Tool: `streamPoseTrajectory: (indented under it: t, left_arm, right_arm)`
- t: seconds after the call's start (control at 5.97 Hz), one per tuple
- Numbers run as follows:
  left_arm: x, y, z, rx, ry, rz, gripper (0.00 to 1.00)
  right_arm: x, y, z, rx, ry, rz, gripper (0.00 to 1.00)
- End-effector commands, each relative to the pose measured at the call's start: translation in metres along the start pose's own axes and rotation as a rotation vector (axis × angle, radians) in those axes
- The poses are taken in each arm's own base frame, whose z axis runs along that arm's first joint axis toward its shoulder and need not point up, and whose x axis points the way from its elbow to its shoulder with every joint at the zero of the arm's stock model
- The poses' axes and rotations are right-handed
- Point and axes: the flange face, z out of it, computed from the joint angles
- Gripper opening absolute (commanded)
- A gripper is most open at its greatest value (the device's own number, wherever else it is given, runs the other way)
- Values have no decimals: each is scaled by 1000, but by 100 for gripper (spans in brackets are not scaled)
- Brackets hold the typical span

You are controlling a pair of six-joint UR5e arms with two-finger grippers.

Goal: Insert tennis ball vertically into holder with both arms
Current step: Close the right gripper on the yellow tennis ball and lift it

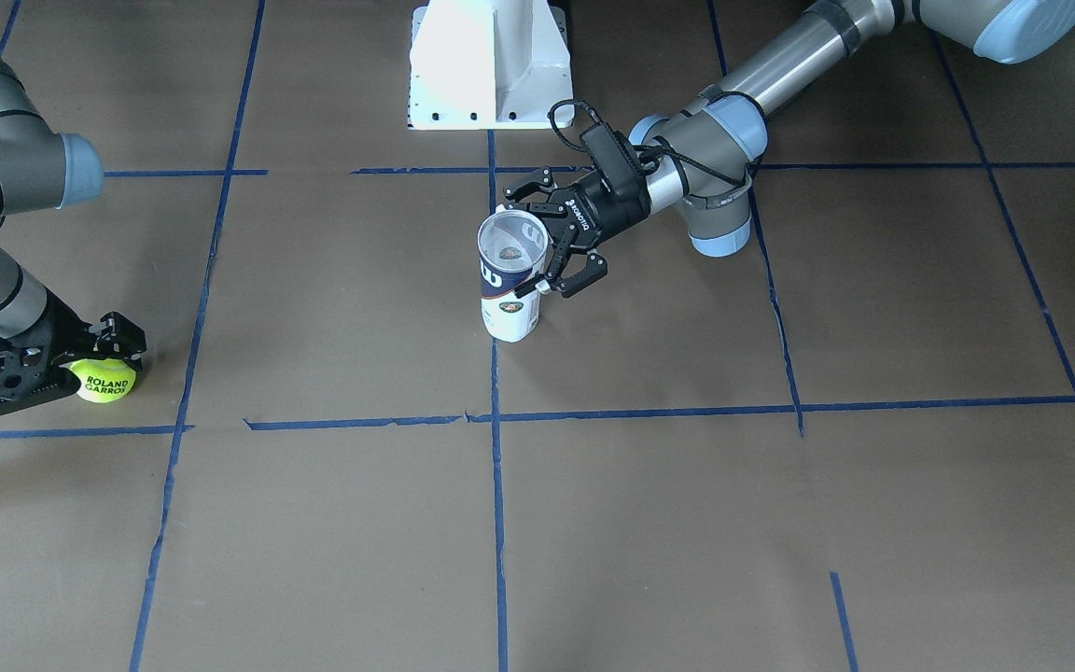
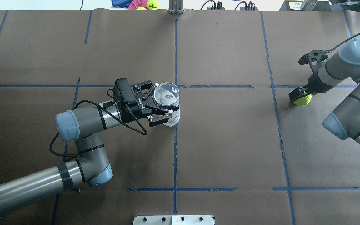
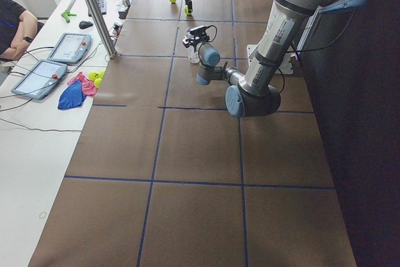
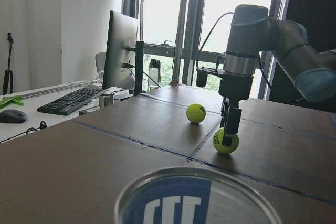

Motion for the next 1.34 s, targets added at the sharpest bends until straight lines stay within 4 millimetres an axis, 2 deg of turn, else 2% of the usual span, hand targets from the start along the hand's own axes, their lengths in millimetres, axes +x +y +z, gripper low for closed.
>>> streamPoseTrajectory:
  t: [0.0,0.17,0.34,0.5,0.84,1.01,1.17]
  left_arm:
    - [0,1,0,-1,-1,0,90]
    - [-1,1,-1,-3,-1,0,90]
    - [-1,1,-1,-3,-1,0,90]
    - [-1,1,-1,-2,-2,1,90]
    - [-1,1,-1,-3,-1,0,89]
    - [-1,1,-1,-3,-1,2,88]
    - [-1,2,-1,-6,-2,3,86]
  right_arm:
    - [-2,-1,4,8,26,-6,13]
    - [-11,-6,-7,25,11,-13,3]
    - [-29,-10,-31,60,-14,-12,3]
    - [-54,-13,-66,82,-34,24,3]
    - [-155,-35,-188,87,-49,127,3]
    - [-206,-32,-223,87,-81,162,3]
    - [-255,-35,-248,101,-131,198,3]
